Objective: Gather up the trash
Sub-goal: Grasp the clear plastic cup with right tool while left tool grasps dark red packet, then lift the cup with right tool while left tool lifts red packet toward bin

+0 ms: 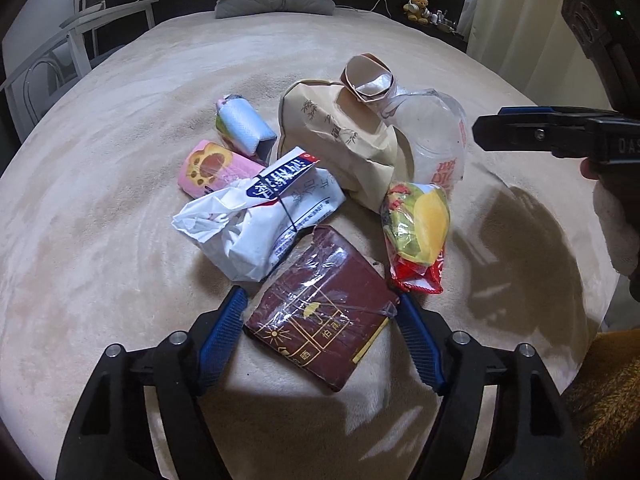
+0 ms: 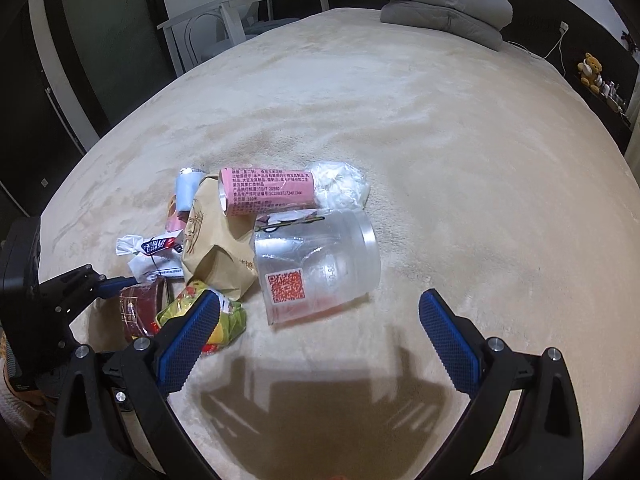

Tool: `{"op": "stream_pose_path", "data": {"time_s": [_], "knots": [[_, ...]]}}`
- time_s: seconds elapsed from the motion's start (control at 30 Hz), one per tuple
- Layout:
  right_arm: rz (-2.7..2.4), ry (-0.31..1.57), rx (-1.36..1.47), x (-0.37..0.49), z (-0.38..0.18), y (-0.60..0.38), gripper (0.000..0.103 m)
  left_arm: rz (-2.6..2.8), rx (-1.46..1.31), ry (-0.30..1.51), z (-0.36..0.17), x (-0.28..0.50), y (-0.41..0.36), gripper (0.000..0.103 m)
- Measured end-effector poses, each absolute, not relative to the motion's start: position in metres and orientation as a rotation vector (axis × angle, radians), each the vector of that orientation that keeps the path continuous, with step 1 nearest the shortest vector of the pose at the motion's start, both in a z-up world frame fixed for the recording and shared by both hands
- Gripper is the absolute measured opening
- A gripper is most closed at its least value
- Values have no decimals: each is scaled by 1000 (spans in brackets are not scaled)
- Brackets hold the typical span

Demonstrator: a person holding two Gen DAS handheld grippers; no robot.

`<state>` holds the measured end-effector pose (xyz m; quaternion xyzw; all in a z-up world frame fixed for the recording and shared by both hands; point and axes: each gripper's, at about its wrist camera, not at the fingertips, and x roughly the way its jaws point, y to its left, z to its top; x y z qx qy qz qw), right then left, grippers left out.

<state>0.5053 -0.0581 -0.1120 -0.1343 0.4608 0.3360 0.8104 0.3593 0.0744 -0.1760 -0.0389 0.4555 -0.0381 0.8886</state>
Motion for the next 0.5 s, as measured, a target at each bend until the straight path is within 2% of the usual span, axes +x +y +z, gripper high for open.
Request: {"op": "stream_pose_path", "data": {"time_s": [0.23, 0.3, 0.43, 0.5], "knots": [[742, 986, -319, 518, -125, -44, 98, -109, -98, 940, -173, 359, 76, 71], [743, 989, -320, 520, -126, -44, 93, -110, -104, 944, -173, 359, 78, 71], [719, 999, -313, 525, -130, -44, 69, -113, -106, 944, -172, 357, 82, 71], [719, 1007, -306, 525, -130, -45, 69, -111, -108, 945, -172, 355, 82, 71]]}}
